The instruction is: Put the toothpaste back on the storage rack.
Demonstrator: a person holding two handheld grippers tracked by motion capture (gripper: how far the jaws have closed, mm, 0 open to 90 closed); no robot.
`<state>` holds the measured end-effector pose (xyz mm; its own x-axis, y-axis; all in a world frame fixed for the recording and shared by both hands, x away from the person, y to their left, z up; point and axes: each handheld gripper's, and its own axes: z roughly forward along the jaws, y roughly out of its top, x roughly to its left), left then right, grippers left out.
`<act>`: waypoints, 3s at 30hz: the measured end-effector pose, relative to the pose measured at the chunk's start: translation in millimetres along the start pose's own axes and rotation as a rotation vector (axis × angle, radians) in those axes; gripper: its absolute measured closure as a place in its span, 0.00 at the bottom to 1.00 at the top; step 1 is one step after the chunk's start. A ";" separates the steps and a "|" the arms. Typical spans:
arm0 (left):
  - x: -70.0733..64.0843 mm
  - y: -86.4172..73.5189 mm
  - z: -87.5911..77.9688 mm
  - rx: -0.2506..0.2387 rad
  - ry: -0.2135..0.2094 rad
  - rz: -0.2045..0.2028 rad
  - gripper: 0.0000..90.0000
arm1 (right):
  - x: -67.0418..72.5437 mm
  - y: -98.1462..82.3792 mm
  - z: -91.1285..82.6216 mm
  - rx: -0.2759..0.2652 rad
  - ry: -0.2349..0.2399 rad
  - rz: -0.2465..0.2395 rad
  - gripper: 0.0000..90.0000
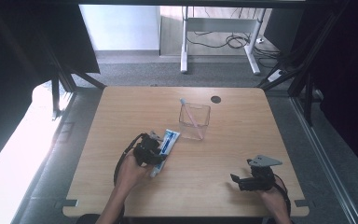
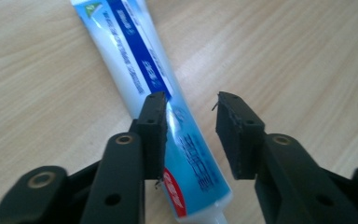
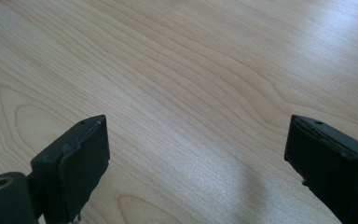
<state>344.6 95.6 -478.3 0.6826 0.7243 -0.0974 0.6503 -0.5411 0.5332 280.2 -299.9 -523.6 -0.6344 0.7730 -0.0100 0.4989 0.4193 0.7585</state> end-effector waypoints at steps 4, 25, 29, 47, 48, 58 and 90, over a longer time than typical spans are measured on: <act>6.0 11.8 7.5 0.048 0.014 -0.035 0.60 | -1.0 -0.1 -0.8 -0.001 0.000 0.004 0.08; 14.9 35.5 44.3 0.289 0.063 -0.133 0.48 | -2.4 -0.1 -1.7 -0.007 0.002 0.001 0.08; 13.9 31.7 49.7 0.286 0.064 -0.150 0.48 | -2.3 0.1 -1.9 -0.011 0.002 -0.002 0.08; 19.5 28.1 36.6 0.255 0.068 -0.142 0.79 | -3.4 -0.4 -2.5 -0.009 -0.001 0.006 0.08; 20.1 27.8 35.9 0.257 0.071 -0.137 0.79 | -3.4 -0.5 -2.4 -0.007 -0.002 0.006 0.08; 22.5 28.7 23.3 0.201 0.056 -0.134 0.80 | -4.3 -1.0 -2.4 -0.008 -0.002 0.009 0.08; 27.1 31.1 -38.1 0.027 -0.002 -0.064 0.80 | -5.3 -4.6 4.8 0.030 0.041 0.023 0.00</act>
<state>370.6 114.7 -432.3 0.6400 0.7570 -0.1319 0.7012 -0.5051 0.5032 284.1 -303.6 -530.1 -0.6454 0.7631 0.0344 0.5307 0.4156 0.7386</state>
